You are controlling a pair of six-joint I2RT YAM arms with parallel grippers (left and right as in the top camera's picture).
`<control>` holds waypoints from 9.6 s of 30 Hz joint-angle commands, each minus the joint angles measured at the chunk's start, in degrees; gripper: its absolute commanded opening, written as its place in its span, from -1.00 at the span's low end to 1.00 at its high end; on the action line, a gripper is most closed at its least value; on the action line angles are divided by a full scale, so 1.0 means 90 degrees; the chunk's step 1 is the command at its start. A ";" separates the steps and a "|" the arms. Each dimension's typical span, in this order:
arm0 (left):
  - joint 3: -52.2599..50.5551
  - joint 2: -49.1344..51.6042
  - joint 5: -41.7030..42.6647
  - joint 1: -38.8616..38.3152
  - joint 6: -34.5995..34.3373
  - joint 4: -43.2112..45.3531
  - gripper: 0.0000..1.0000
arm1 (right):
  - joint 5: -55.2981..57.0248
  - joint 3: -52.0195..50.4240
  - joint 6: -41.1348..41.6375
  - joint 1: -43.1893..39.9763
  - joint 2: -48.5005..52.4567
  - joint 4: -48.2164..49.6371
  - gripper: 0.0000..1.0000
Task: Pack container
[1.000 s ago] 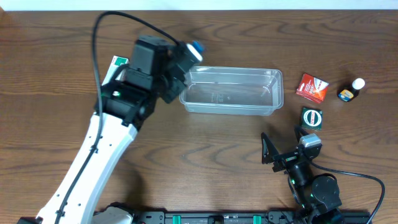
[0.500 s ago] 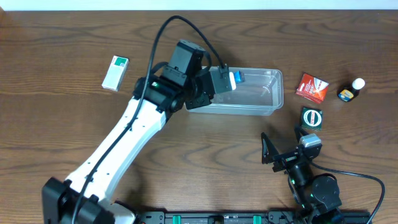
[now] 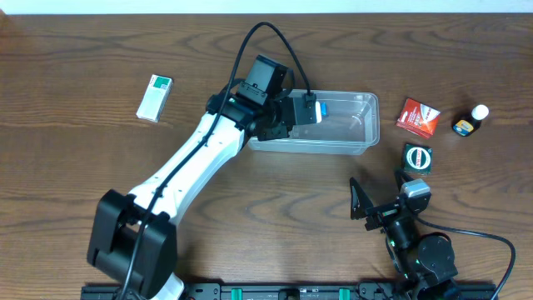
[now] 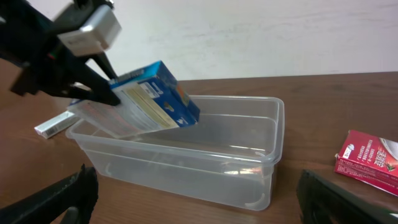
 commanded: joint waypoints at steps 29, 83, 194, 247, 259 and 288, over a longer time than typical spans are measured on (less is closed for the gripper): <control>0.0095 0.0554 -0.0272 0.0323 0.0114 0.0182 -0.07 | 0.0039 -0.0019 -0.0063 0.0078 -0.0007 -0.0010 0.98; 0.0095 0.0646 -0.1445 0.4031 -0.3903 0.0437 0.96 | 0.0039 -0.0019 -0.0063 0.0078 -0.0007 -0.0010 0.99; 0.0058 0.0930 0.0277 0.0709 0.0095 -0.0272 0.02 | 0.0039 -0.0019 -0.0063 0.0078 -0.0007 -0.0010 0.99; 0.0063 -0.1498 -0.1579 0.3565 -0.6462 0.0430 0.96 | 0.0039 -0.0019 -0.0063 0.0078 -0.0007 -0.0010 0.99; 0.0066 -0.1498 -0.1581 0.3592 -0.6465 0.0386 0.96 | 0.0488 -0.0019 -0.0250 0.0078 -0.0007 0.0185 0.99; 0.0063 -0.1498 -0.1579 0.3592 -0.6462 0.0386 0.96 | -0.0338 0.7970 -0.1809 -0.2630 0.5914 -0.4636 0.98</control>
